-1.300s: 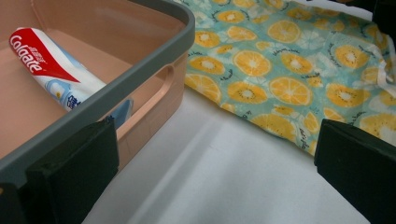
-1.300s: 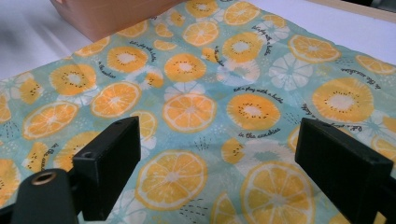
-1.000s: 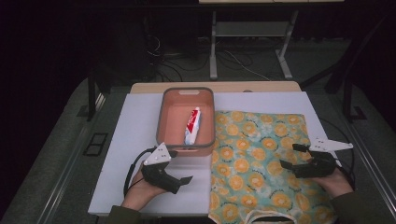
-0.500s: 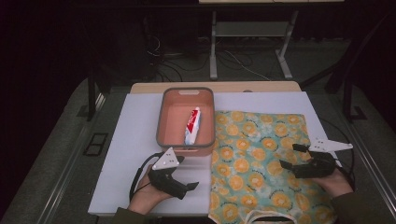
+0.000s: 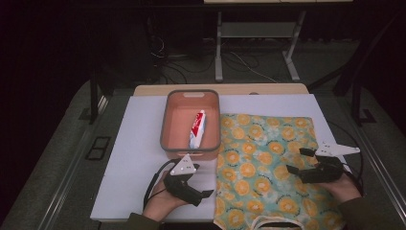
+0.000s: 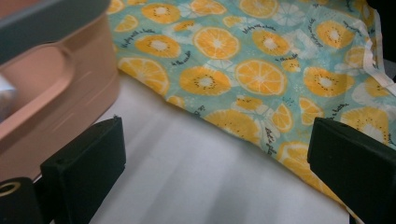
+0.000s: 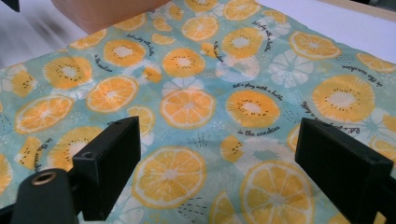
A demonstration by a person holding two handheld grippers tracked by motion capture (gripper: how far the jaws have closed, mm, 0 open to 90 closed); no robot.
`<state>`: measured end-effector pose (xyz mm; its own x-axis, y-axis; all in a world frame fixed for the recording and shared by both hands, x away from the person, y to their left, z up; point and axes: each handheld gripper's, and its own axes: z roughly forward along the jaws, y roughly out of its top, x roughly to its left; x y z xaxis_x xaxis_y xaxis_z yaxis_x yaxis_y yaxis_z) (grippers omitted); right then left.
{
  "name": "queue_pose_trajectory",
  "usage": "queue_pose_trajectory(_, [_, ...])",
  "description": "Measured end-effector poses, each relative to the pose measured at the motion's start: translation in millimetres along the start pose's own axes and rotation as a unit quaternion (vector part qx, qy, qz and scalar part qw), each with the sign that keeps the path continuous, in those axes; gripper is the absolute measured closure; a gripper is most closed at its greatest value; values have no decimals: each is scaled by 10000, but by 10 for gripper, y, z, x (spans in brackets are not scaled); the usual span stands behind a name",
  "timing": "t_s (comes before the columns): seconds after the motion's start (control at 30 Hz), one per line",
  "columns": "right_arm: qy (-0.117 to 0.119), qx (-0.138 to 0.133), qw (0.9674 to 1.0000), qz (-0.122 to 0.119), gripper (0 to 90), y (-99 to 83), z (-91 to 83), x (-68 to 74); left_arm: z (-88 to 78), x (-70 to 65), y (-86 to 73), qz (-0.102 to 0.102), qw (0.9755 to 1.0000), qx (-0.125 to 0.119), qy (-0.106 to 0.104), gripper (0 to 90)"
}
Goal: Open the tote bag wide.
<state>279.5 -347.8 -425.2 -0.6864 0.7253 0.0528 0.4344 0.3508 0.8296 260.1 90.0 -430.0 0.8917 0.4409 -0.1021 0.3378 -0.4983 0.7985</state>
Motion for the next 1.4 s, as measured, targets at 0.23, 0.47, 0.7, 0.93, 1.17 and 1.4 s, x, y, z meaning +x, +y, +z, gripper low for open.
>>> queue_pose_trajectory(0.23, [-12, 5, 10000, -10, 141, -1, -1, -1, 161, -49, 41, 77, 9999, 88, -11, 38])
queue_pose_trajectory(0.47, [-12, 34, 10000, -22, 141, -3, 13, 5, 342, -109, 72, 140, 9996, 259, -38, 42])
queue_pose_trajectory(0.7, [-9, 40, 10000, -34, 140, -5, 15, 5, 499, -127, 91, 132, 9990, 412, 63, 44])
queue_pose_trajectory(0.93, [-3, 52, 10000, -41, 141, -6, 20, 5, 583, -130, 74, 174, 9983, 544, 88, 128])
queue_pose_trajectory(1.17, [-7, 52, 10000, -43, 141, -6, 19, 7, 545, -112, 74, 191, 9981, 493, 330, 393])
queue_pose_trajectory(1.4, [-11, 56, 10000, -42, 141, -6, 21, 4, 520, -109, 85, 203, 9985, 483, 142, 750])
